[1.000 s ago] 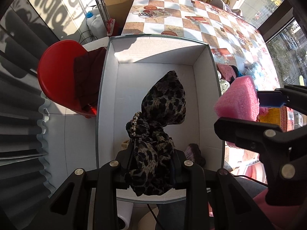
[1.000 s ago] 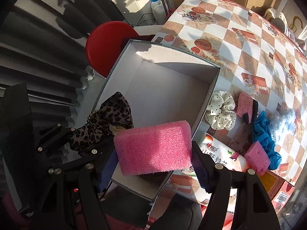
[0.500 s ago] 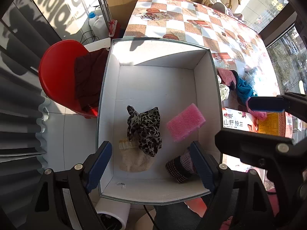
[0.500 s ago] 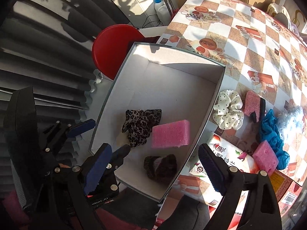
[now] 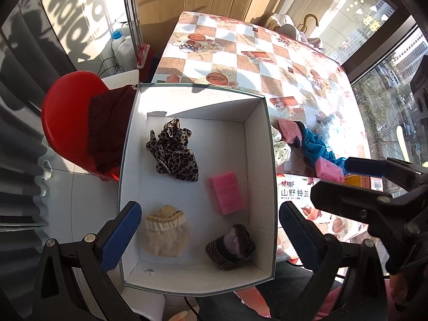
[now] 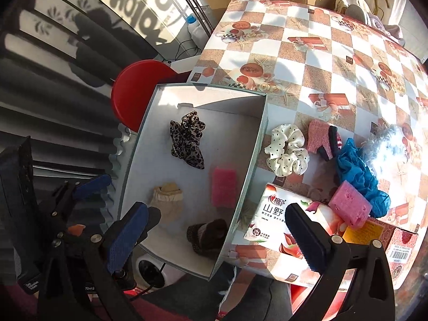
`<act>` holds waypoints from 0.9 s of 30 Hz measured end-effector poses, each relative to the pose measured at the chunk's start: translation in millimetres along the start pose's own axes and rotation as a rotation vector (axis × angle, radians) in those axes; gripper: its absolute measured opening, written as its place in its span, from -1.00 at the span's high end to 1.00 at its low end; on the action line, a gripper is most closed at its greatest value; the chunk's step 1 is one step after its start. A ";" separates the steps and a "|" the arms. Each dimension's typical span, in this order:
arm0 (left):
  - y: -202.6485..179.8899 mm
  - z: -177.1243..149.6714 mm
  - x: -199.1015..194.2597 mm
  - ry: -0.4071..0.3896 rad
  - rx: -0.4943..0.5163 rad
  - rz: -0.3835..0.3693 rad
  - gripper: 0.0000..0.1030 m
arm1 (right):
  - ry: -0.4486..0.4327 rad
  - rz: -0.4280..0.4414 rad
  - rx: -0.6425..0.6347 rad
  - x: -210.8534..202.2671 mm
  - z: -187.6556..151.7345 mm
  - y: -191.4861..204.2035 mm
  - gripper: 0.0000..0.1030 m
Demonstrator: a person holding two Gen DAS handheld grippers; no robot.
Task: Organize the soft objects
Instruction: 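Move both tools back to the pile toward the striped hat and blue boa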
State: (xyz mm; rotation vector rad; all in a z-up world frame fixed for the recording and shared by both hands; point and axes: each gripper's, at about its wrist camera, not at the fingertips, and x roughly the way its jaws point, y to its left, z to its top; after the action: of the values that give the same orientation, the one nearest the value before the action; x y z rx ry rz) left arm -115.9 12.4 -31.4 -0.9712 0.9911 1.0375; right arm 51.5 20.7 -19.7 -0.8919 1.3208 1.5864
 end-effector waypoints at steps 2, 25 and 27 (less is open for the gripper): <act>-6.4 6.0 -2.4 -0.001 0.014 -0.030 -0.99 | -0.044 0.002 0.025 -10.8 -3.0 -6.3 -1.00; -165.9 47.2 25.6 0.058 0.455 -0.012 -0.99 | -0.367 -0.108 0.635 -132.4 -95.6 -195.8 -1.00; -168.4 50.7 31.1 0.069 0.449 -0.001 -0.99 | -0.359 -0.128 0.696 -135.3 -107.0 -220.0 -1.00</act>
State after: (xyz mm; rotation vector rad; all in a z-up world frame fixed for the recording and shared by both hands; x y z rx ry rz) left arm 61.6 30.5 -21.9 -0.6377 1.2156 0.7374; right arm 305.8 -93.1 3.9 -0.2395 1.3768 1.0058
